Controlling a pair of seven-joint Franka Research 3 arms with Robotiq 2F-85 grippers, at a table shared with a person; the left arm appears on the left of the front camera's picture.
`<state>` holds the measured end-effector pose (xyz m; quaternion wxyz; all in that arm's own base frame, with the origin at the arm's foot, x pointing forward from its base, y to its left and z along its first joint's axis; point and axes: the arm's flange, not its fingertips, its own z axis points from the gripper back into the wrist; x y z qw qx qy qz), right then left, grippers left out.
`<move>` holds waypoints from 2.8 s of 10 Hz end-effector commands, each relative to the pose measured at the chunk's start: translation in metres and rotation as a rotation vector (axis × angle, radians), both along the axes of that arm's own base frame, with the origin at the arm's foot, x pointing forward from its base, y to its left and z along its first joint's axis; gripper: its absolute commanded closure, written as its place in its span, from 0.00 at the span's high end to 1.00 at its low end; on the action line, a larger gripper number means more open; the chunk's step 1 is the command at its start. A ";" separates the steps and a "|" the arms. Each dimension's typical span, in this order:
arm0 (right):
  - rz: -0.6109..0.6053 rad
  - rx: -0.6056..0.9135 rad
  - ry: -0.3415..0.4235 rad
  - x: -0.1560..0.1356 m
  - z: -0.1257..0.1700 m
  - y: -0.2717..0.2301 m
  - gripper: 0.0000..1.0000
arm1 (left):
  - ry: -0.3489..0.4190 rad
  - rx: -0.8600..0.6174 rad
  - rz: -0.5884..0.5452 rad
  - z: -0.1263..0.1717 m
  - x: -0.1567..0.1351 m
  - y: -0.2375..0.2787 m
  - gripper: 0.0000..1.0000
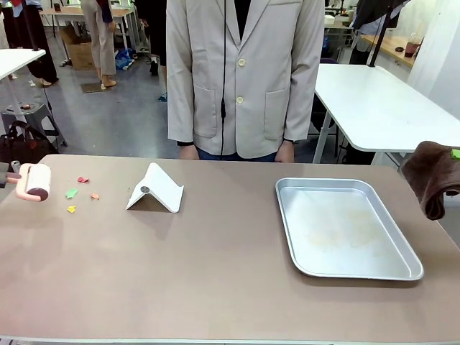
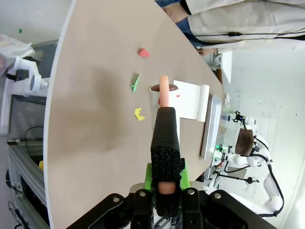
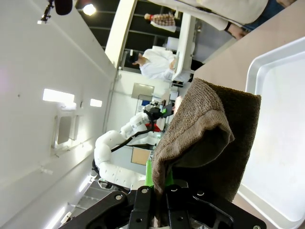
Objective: Clean the surface of the table.
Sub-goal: Clean the area not pointed to by the person.
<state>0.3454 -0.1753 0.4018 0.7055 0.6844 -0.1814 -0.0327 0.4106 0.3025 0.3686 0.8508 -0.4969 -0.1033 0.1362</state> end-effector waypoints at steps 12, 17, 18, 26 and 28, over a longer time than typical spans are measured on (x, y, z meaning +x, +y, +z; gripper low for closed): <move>0.004 0.010 -0.010 -0.002 0.003 -0.001 0.07 | 0.112 0.125 0.132 -0.037 -0.016 -0.038 0.22; 0.004 0.010 -0.010 -0.002 0.003 -0.001 0.07 | 0.146 0.135 0.108 -0.052 -0.002 -0.058 0.22; 0.004 0.010 -0.010 -0.002 0.003 -0.001 0.07 | 0.152 0.133 0.106 -0.052 0.004 -0.062 0.22; 0.004 0.010 -0.010 -0.002 0.003 -0.001 0.07 | 0.232 0.112 -0.001 -0.051 0.068 -0.106 0.22; 0.004 0.010 -0.010 -0.002 0.003 -0.001 0.07 | 0.236 0.100 -0.008 -0.048 0.081 -0.113 0.22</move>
